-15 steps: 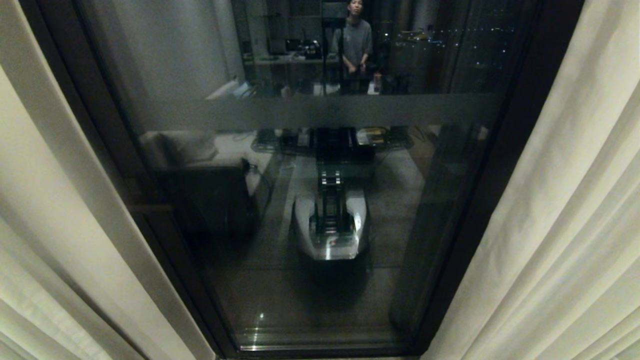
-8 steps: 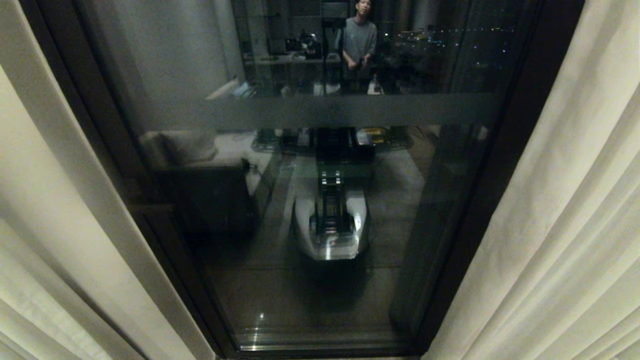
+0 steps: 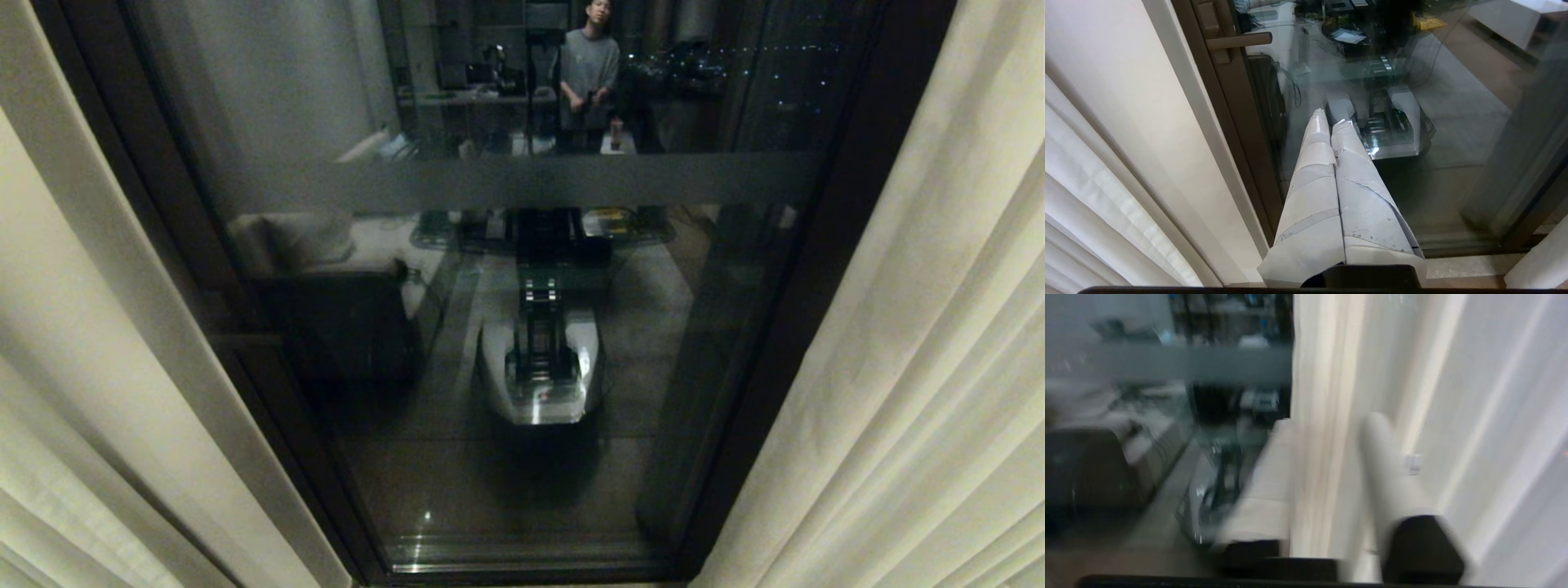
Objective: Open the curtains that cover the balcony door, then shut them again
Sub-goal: Pull the inner curtains open on both sides
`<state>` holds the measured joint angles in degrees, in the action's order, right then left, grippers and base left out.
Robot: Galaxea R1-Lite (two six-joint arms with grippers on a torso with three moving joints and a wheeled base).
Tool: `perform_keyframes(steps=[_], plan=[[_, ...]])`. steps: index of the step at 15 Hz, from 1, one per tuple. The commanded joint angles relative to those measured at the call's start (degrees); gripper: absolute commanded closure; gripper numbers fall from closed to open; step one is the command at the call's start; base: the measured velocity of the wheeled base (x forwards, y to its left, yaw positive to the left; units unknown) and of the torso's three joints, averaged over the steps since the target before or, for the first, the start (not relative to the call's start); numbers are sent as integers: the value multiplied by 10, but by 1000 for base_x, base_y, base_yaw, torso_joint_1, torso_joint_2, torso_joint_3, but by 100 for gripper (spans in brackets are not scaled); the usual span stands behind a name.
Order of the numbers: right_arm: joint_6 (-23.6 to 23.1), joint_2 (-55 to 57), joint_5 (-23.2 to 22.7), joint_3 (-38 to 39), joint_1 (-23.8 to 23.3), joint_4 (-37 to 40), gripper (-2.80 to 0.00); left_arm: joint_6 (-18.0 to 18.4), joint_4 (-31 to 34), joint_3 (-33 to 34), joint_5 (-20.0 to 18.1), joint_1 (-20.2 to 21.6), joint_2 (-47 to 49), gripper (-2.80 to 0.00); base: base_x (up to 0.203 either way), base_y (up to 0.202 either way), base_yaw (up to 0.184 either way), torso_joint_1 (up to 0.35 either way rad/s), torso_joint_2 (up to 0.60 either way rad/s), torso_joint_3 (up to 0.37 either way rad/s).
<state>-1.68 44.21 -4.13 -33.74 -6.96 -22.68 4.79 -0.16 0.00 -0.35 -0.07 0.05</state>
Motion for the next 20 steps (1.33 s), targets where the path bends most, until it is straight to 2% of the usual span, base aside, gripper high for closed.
perform_keyframes(steps=[1, 6, 15, 20], plan=[[-1, 56, 0, -21, 7, -36, -280, 0, 0, 0, 0, 0, 0, 0, 0, 0, 0, 0, 0, 0], [0, 118, 1, -82, 7, -83, -280, 0, 0, 0, 0, 0, 0, 0, 0, 0, 0, 0, 0, 0], [3, 190, 2, -113, 3, -192, -280, 0, 0, 0, 0, 0, 0, 0, 0, 0, 0, 0, 0, 0], [9, 270, 3, -190, -1, -206, -280, 0, 0, 0, 0, 0, 0, 0, 0, 0, 0, 0, 0, 0]])
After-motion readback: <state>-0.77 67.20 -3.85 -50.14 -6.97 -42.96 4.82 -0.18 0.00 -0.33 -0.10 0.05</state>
